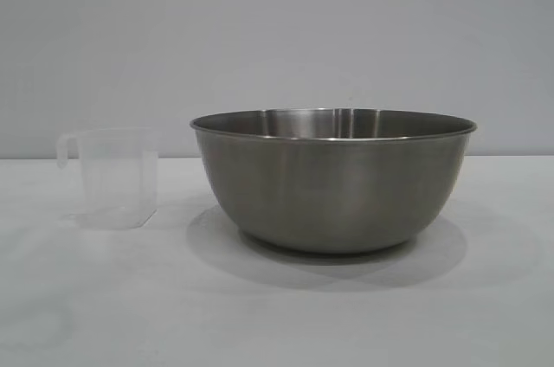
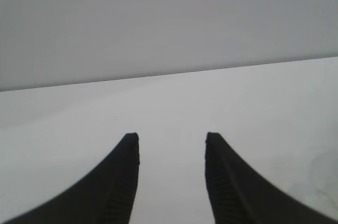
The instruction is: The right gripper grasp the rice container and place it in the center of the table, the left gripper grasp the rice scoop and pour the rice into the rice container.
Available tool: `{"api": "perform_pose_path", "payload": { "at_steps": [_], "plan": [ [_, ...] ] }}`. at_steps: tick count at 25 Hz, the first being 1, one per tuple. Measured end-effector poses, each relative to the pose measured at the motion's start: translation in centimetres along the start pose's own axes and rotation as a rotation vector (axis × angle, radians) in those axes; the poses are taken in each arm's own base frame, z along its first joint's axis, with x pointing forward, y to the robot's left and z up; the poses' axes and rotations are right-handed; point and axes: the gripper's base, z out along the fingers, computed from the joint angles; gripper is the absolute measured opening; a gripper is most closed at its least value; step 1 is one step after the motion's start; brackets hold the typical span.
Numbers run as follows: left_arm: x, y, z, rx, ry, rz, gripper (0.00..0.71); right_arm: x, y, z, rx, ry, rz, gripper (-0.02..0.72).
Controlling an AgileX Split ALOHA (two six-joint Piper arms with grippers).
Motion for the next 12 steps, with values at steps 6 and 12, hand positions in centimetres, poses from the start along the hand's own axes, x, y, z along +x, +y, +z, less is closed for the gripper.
{"api": "perform_pose_path", "payload": {
  "at_steps": [6, 12],
  "plan": [
    [0.2, 0.5, -4.4, -0.047, 0.067, -0.03, 0.255, 0.0, 0.0, 0.0, 0.0, 0.0, 0.0, 0.337],
    [1.9, -0.1, -6.9, 0.009, 0.171, -0.055, 0.255, 0.0, 0.0, 0.0, 0.0, 0.0, 0.0, 0.337]
  ]
}}
